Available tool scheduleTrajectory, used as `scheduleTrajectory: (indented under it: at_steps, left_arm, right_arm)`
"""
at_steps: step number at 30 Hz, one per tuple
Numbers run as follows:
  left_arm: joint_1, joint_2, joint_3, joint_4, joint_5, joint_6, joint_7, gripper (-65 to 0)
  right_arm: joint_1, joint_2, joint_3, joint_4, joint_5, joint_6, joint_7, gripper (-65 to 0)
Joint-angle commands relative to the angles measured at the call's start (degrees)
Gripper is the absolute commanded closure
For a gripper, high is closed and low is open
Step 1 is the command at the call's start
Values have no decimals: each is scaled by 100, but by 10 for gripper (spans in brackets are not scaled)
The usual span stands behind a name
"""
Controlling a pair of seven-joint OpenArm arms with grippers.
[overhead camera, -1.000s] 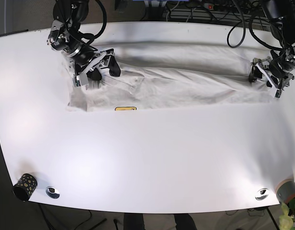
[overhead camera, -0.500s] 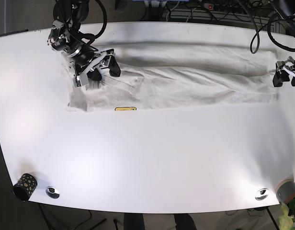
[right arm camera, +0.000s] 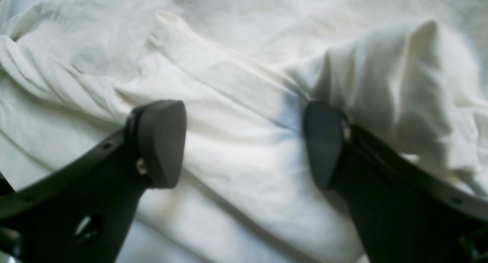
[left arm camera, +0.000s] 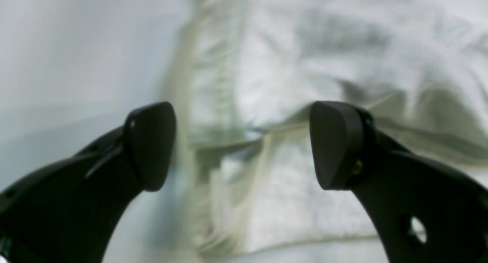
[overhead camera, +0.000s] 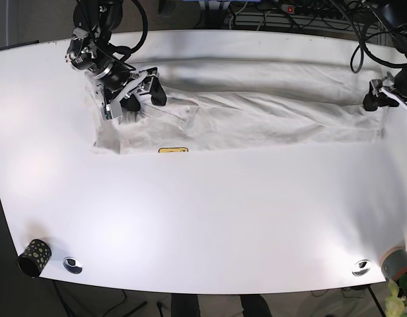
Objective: Fold the T-shirt properly
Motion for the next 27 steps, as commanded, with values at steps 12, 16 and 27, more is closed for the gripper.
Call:
scheduleTrajectory:
  at_steps: [12,16,27]
  left_arm:
    - [-15,-106,-12,62,-15,-8,-23,-136]
    - [-15,-106,-4,202,-6,-8,-23,-106]
    - [398,-106,1201,2435,12,-8,-32,-101]
  right_arm:
    - [-10,19,14,12,-132,-67,-138,-468]
    - [-1,10,14,3,-132,-67,-138,-468]
    - [7,1,14,3,-132,-67,-138,-468]
